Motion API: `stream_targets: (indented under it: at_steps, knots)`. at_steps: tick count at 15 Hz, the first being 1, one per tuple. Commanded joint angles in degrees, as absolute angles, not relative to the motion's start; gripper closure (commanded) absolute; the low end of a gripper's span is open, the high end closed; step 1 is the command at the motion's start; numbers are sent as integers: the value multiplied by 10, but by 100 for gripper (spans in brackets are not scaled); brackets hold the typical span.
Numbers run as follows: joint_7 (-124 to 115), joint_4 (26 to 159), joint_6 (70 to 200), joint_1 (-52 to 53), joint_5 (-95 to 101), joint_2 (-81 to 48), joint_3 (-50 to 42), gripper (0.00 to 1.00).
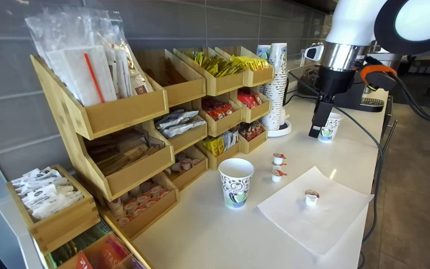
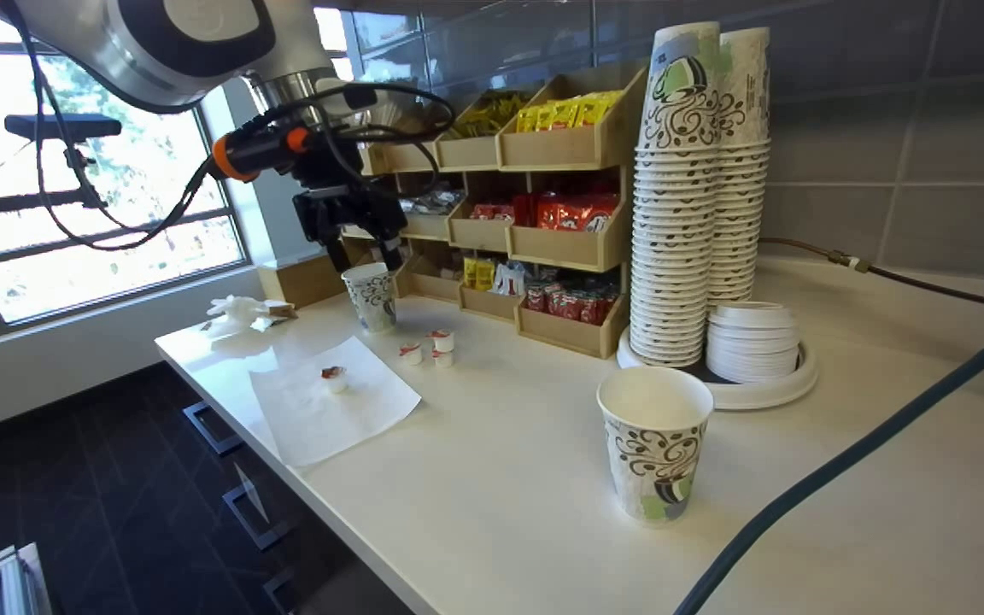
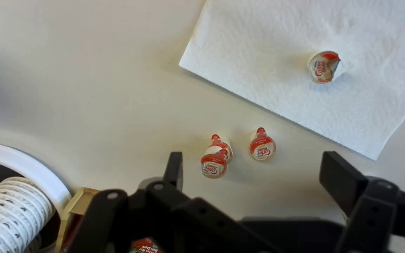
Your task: Stack the coffee capsules
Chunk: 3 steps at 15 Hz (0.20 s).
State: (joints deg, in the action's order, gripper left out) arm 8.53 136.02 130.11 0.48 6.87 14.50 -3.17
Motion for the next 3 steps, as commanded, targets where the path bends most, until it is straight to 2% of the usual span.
stream_targets:
  at_steps: [1,3]
  knots:
    - [87,1360,1300,0,67,145,-27,0]
    - [87,1362,1300,0,67,145,-27,0]
